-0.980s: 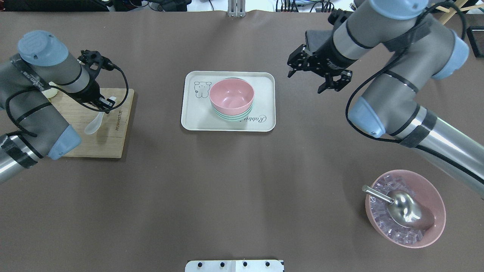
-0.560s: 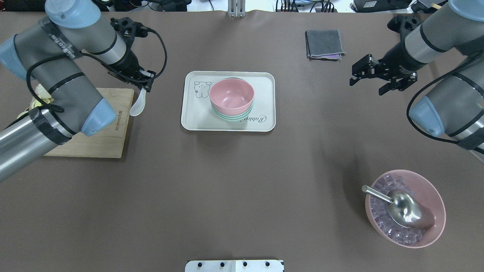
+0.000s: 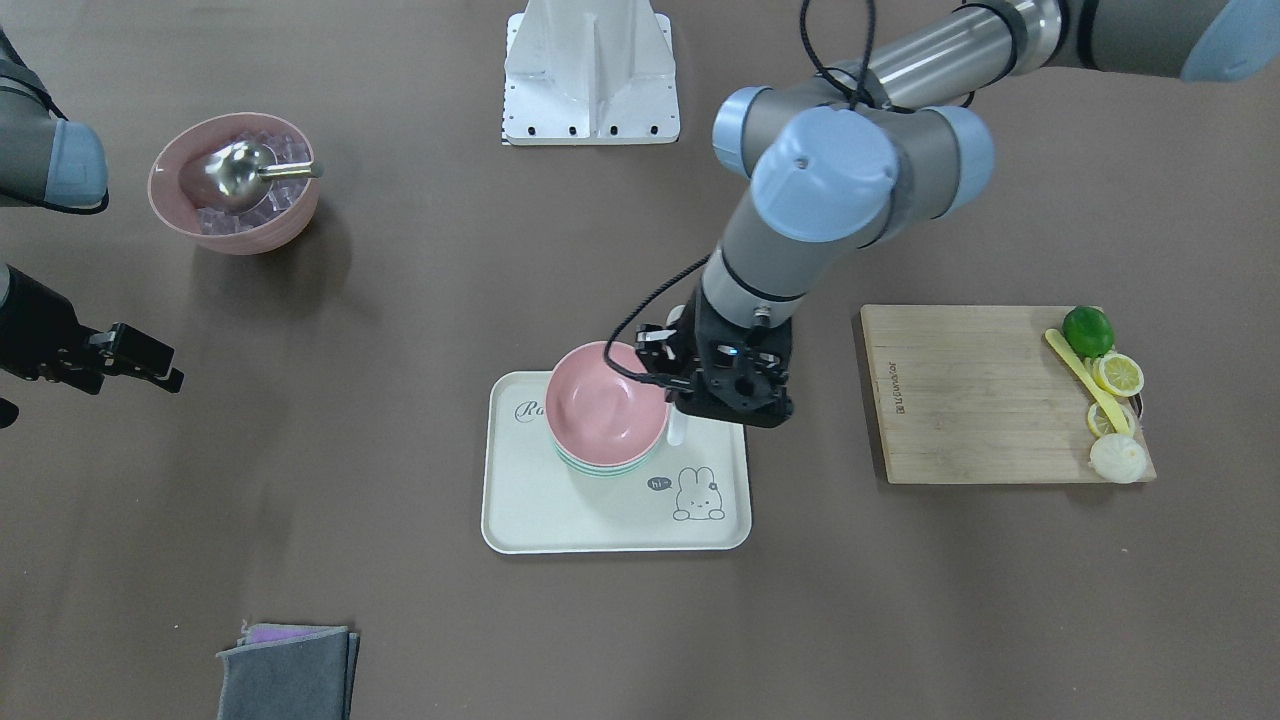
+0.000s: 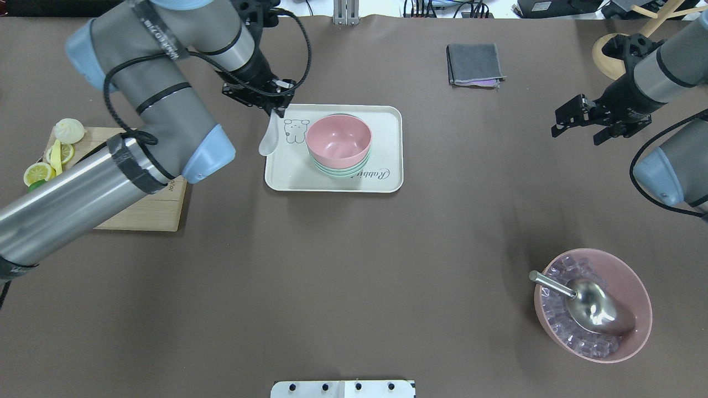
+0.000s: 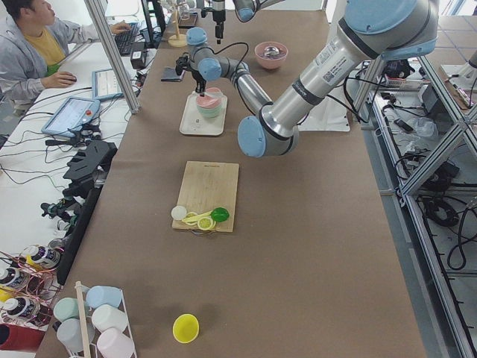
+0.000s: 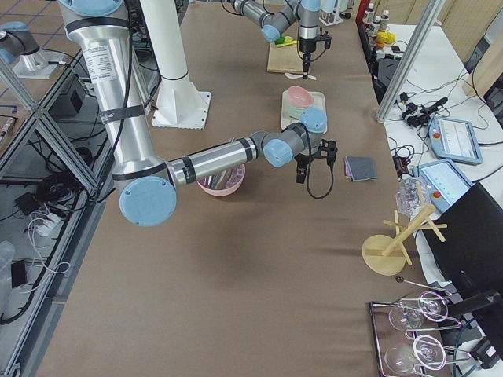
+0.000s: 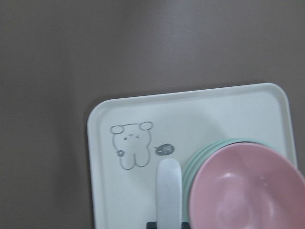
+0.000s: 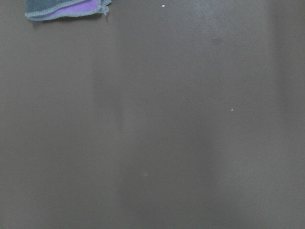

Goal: Stack pink bowl on green and place spoon
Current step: 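Carry the white spoon with the left gripper and lower it into the pink bowl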

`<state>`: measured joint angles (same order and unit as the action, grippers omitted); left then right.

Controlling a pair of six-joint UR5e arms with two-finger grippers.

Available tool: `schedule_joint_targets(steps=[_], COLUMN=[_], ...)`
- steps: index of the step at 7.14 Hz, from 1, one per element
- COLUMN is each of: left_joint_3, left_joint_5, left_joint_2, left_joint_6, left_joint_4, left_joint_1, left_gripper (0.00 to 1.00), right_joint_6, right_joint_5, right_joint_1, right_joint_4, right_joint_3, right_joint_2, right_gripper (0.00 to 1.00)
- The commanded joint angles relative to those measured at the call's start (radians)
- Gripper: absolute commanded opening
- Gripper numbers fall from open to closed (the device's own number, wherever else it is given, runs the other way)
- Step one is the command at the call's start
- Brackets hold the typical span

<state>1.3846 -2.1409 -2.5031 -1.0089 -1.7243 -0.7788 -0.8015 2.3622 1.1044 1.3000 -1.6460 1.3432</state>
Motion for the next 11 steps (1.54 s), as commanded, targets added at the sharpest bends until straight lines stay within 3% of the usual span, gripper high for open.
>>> schedule_joint_targets(steps=[1,7,8,9,11], left_joint_3=[-0.042,-0.14,-0.13,-0.045,-0.02], left_joint_5=[0.021,0.093,0.091,0.091,0.079], left_joint_2=[-0.056,-0.076,-0.062,0.011,0.07], left_joint_6=[-0.06,-0.03,-0.031,-0.039,-0.01], left_joint_4=[-0.029,-0.127,-0.127,-0.118,-0.113], left_joint_1=[0.042,0.042,0.044,0.042,-0.02], left_gripper=[0.0,0.0,0.99,0.98,0.98], right_joint_6=[0.015,0.013,0.012,0.013,0.013], right_joint_5=[-0.001,0.002,0.003,0.014,0.019], right_joint_1=[0.008,0.011,0.014,0.031,0.051], right_joint_4=[-0.001,-0.002,-0.001,0.01,0.009], right_joint_3=[0.012,0.006,0.006,0.005,0.005], right_joint_2=[0.002,0.001,0.002,-0.002,-0.001], right_gripper=[1.0,1.0,1.0,1.0,1.0])
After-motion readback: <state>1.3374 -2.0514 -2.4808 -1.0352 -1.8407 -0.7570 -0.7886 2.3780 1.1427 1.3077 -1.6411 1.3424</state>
